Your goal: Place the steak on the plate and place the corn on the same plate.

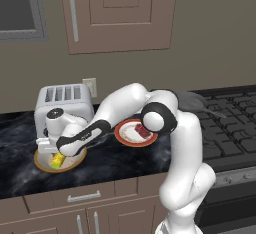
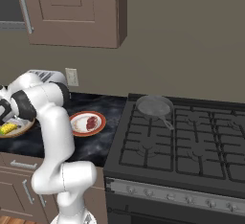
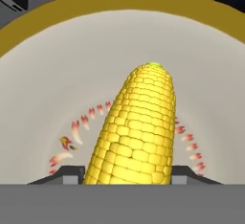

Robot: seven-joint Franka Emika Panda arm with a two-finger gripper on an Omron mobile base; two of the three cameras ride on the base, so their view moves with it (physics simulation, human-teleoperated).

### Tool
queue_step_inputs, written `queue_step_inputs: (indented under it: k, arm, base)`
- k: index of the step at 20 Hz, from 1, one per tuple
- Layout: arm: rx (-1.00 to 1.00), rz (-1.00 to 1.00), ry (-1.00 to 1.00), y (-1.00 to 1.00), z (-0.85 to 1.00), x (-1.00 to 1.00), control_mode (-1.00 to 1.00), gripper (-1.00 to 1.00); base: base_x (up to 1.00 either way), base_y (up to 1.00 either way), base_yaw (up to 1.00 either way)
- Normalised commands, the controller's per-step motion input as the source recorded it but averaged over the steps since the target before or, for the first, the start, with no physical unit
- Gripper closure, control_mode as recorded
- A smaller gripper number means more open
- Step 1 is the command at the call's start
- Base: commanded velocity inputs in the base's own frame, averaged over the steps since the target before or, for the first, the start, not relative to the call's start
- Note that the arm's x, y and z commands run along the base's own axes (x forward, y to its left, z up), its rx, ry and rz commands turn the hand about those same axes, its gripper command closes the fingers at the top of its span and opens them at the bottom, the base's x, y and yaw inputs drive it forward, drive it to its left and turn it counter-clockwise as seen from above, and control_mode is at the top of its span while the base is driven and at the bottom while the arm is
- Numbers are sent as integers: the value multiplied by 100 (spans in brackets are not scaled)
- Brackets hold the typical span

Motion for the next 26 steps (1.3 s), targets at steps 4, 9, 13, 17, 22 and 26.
queue_step_inputs:
  k: [4, 9, 13, 17, 22, 26]
  arm:
    - [0, 0, -3, 0, -1, 0, -100, 100]
    - [0, 2, -15, -4, 32, -6, -100, 100]
    - [0, 1, -10, -14, 63, -21, -100, 100]
    - [0, 0, -8, -39, 68, -21, -100, 100]
    - [0, 0, -3, -77, 61, -22, -100, 100]
    - [2, 0, 0, -99, 45, -30, -100, 100]
  base:
    - [0, 0, 0]
    - [0, 0, 0]
    - [0, 0, 0]
    - [0, 0, 0]
    - [0, 0, 0]
    - [0, 0, 0]
